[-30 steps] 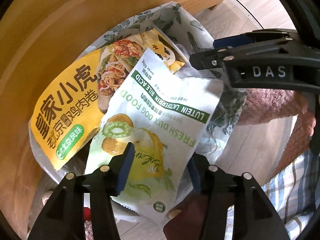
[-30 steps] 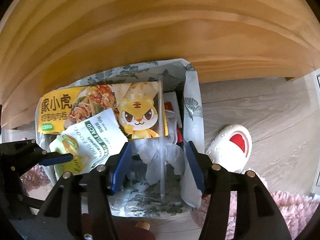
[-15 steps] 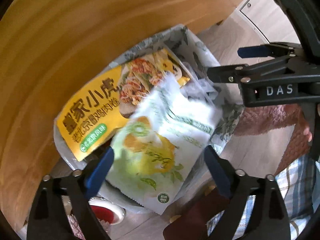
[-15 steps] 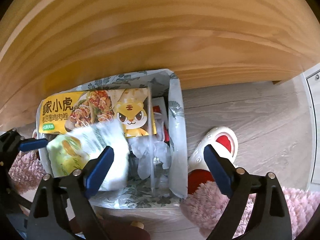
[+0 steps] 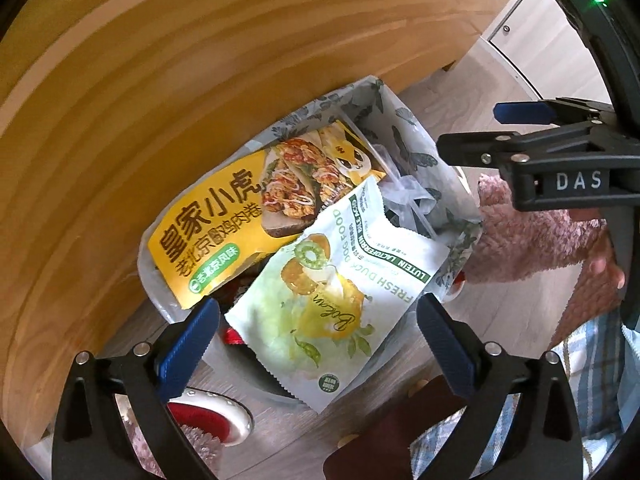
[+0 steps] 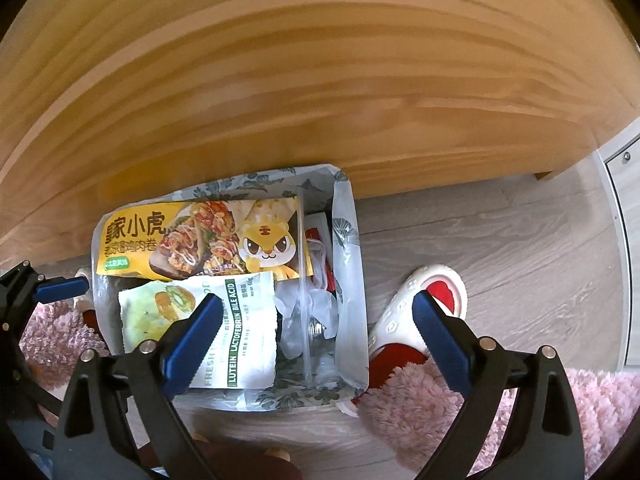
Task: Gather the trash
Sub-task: 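Raise both open tools out of the trash bag back toward the bed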
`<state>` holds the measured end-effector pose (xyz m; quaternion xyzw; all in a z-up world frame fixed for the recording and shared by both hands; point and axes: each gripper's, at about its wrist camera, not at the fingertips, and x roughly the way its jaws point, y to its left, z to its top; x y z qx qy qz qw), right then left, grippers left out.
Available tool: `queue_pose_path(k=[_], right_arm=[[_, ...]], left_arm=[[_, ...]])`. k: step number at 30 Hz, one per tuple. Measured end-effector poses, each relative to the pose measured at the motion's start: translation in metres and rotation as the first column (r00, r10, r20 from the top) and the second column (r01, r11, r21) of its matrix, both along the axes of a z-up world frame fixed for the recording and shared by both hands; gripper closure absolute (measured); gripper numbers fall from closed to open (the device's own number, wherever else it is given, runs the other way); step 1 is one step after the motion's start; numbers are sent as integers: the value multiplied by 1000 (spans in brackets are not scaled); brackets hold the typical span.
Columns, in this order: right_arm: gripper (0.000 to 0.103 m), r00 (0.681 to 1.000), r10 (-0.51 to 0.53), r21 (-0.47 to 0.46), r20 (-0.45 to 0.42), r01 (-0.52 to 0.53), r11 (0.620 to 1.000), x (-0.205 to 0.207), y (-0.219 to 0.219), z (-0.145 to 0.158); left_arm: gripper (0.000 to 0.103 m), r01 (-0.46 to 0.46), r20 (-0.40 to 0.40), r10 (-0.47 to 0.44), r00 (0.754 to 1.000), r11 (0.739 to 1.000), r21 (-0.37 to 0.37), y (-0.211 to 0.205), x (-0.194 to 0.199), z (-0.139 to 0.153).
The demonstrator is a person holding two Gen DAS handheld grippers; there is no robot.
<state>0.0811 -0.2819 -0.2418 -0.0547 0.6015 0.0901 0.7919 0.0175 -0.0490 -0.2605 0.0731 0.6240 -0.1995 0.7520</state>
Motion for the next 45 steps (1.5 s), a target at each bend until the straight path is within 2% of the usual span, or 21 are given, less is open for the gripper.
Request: queue_pose_path(k=[13, 24, 34, 38, 43, 45], right_arm=[[12, 998, -16, 44, 59, 13, 999, -5, -11, 27], [12, 993, -27, 71, 111, 20, 997, -14, -18, 42], [12, 982, -21, 94, 186, 4, 996, -25, -18, 60], [12, 970, -16, 116, 243, -13, 993, -31, -17, 72], [12, 951, -9, 123, 309, -31, 992, -39, -16, 85], [12, 943, -10, 121, 332, -33, 992, -42, -17, 90]], left_arm=[[7, -82, 85, 82, 993, 997, -8, 12, -5, 23], [7, -140, 176, 146, 974, 989, -46, 20, -11, 52], [7, -204, 299, 219, 929, 976, -80, 31, -15, 82], [7, -227, 371, 237, 898, 971, -70, 33, -18, 98], [7, -218, 410, 261, 874, 965, -148, 38, -24, 118], [7, -220, 426, 268, 864, 963, -158, 38, -26, 123]])
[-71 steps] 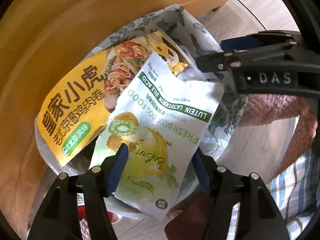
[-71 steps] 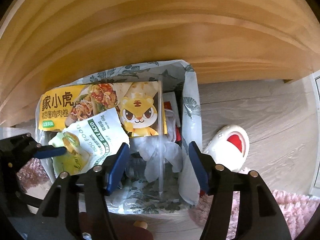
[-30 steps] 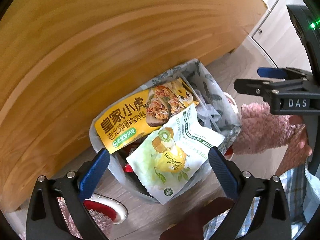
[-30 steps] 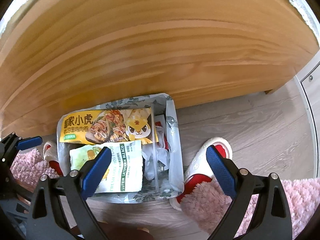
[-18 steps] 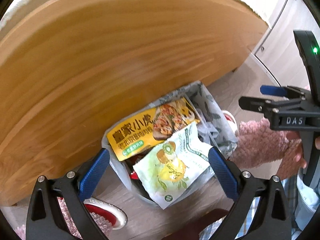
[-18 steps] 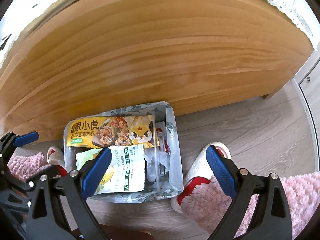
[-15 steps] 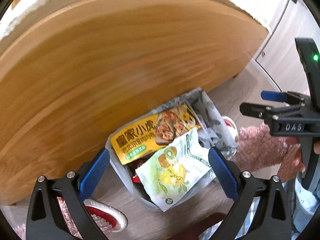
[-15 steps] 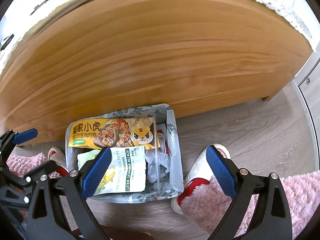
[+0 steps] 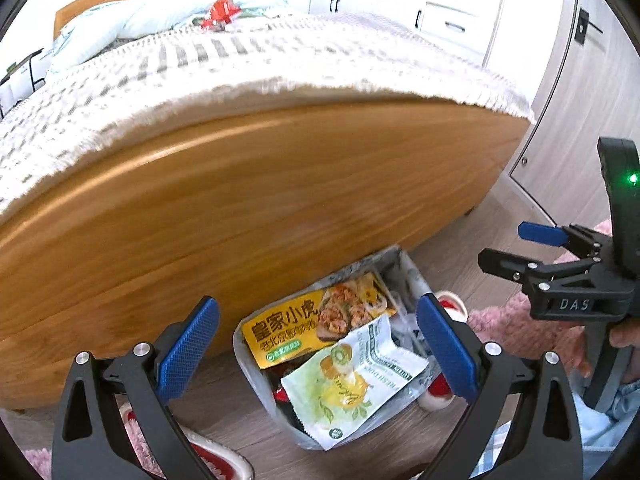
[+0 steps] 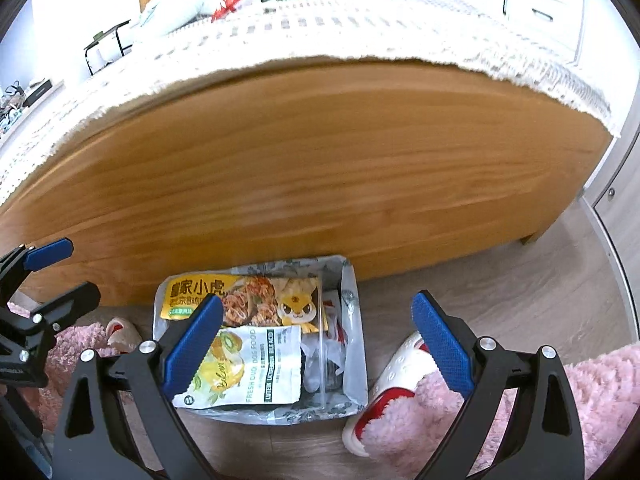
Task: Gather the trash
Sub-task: 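Raise both open tools out of the trash bag back toward the bed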
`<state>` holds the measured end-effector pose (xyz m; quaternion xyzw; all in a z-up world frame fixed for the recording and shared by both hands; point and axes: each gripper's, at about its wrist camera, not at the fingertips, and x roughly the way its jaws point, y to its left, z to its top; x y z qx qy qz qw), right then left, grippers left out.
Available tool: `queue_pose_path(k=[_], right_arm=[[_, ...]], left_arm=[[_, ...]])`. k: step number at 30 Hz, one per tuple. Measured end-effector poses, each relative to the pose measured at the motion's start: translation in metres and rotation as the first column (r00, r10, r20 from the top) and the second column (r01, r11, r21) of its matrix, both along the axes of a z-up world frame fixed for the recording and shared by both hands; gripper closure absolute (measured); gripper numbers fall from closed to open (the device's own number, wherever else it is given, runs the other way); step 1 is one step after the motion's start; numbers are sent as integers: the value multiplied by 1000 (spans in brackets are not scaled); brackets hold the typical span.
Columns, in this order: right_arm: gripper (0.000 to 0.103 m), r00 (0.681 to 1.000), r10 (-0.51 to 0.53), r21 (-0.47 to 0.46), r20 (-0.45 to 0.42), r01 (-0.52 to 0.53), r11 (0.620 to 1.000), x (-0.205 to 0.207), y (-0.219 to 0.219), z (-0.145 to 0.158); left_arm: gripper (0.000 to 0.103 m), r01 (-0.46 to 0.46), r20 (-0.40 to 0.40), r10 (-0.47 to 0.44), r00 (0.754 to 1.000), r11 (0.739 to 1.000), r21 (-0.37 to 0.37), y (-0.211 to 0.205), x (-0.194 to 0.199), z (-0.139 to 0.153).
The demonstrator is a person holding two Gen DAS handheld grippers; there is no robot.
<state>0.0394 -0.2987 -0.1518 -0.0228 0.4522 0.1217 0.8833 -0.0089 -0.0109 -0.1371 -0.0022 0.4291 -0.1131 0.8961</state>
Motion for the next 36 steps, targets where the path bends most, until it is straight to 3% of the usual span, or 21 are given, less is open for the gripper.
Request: queue_pose_path(k=[17, 36], right_arm=[[12, 997, -3, 28, 81, 1, 1000, -11, -5, 19], [12, 986, 12, 15, 168, -14, 1000, -13, 1, 28]], left_arm=[[7, -22, 96, 29, 995, 997, -71, 7, -9, 25], [7, -88, 102, 103, 989, 987, -135, 22, -4, 33]])
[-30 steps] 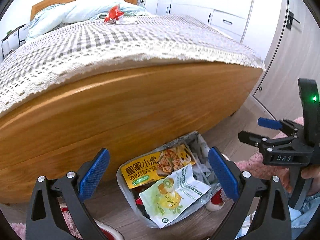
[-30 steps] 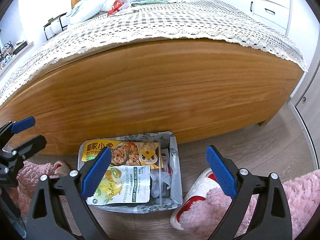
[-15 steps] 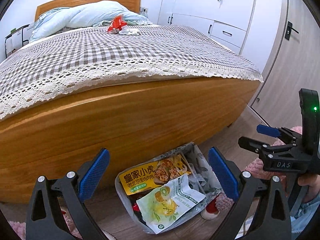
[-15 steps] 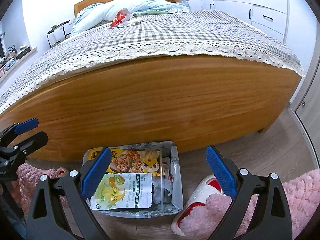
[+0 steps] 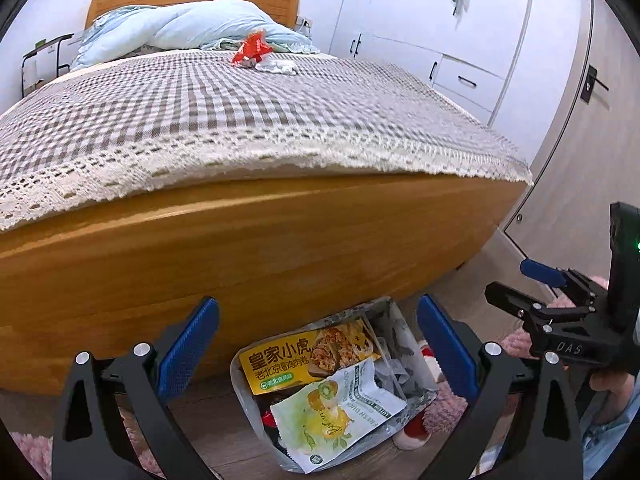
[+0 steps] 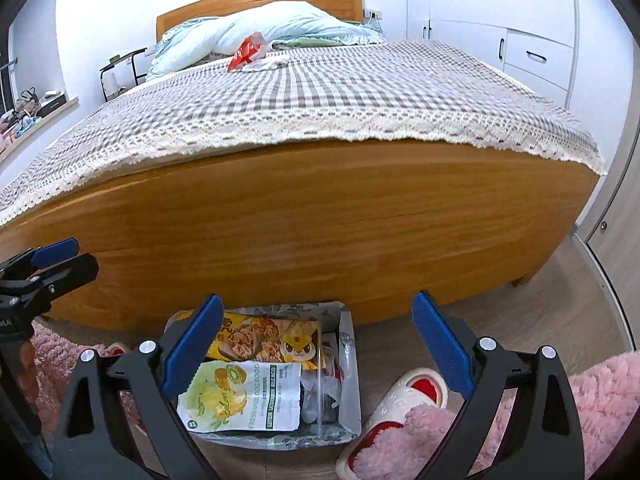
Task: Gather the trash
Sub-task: 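Raise both open tools out of the trash bag back toward the bed, then move both open tools toward the red wrapper and white tissue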
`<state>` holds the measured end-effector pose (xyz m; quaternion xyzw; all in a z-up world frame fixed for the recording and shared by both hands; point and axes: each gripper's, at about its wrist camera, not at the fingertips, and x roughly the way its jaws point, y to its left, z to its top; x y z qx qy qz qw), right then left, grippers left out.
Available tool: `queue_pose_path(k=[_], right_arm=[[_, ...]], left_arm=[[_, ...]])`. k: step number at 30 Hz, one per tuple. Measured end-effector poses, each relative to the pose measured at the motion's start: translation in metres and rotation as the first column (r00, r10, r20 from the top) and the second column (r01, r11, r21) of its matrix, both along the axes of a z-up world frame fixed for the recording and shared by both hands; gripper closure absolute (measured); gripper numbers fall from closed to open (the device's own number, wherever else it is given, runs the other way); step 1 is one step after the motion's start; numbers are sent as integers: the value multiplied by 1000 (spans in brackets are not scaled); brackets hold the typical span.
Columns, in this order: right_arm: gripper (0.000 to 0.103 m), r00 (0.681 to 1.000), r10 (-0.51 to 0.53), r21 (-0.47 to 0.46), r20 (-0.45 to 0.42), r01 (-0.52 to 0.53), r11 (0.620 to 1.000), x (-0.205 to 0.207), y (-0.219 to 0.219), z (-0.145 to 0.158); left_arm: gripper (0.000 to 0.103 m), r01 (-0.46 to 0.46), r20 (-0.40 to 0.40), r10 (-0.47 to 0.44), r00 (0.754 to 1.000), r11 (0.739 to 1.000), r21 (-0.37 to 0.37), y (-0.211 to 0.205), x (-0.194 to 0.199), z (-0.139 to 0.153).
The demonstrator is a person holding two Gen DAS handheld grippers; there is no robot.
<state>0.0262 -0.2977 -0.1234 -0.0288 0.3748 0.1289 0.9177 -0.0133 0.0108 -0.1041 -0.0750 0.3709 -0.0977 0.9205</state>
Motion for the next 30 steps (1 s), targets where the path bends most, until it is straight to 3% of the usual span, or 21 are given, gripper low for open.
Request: queue_pose_path(k=[13, 30], right_arm=[[12, 988, 42, -15, 146, -40, 999, 15, 14, 36], [12, 960, 46, 14, 276, -52, 999, 87, 34, 90]], left_arm=[[7, -29, 92, 33, 995, 999, -44, 11, 9, 44], [7, -53, 187, 55, 981, 998, -14, 28, 65, 94]])
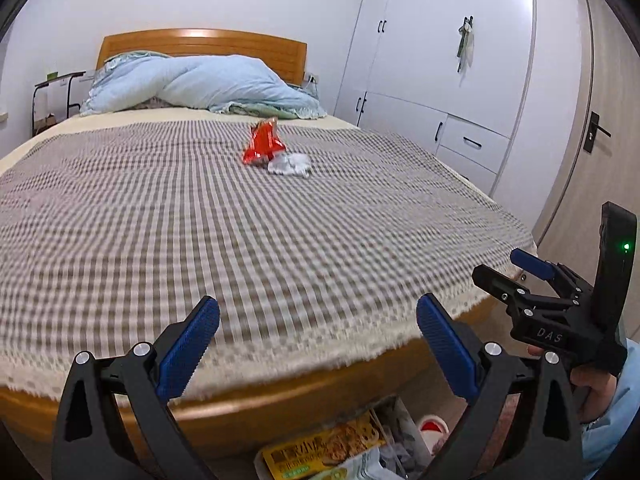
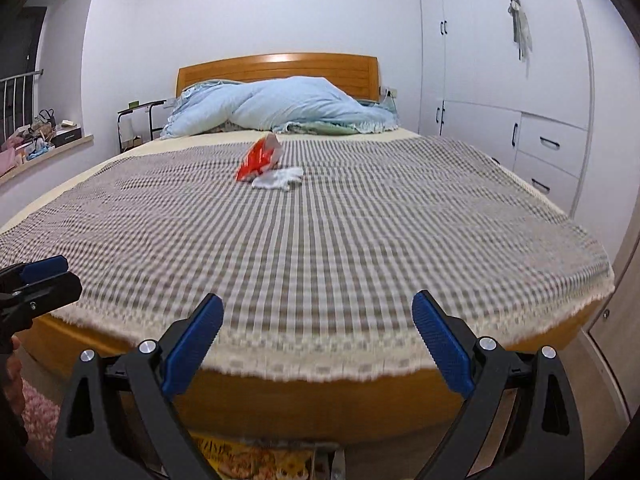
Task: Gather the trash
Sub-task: 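Move both open tools toward the red wrapper and white tissue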
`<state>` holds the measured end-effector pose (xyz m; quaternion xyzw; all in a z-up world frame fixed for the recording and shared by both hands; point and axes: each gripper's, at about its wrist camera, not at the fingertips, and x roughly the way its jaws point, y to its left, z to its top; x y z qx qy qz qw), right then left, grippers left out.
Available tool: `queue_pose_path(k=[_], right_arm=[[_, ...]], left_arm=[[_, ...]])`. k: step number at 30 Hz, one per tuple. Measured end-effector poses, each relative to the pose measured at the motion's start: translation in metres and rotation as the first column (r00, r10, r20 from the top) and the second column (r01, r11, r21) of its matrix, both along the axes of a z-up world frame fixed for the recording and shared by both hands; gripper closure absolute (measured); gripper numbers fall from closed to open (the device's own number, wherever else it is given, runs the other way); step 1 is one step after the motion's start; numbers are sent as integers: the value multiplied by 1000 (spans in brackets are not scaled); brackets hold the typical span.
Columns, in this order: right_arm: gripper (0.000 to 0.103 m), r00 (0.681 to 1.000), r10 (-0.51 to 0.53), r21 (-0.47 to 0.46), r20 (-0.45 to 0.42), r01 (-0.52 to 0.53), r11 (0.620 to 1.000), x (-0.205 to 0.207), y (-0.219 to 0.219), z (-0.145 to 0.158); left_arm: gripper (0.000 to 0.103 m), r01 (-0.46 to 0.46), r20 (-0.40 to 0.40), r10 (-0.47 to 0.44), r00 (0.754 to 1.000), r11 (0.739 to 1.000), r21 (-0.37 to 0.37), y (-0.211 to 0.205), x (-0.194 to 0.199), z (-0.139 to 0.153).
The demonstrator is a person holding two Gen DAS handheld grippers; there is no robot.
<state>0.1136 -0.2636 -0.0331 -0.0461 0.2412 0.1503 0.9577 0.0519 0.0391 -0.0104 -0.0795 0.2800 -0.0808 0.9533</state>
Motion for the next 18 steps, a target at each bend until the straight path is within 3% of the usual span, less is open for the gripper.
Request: queue_pose_path(k=[18], right_arm=[[12, 993, 48, -30, 105, -45, 999, 65, 28, 40]], left_arm=[[7, -77, 37, 78, 996, 997, -12, 30, 72, 38]])
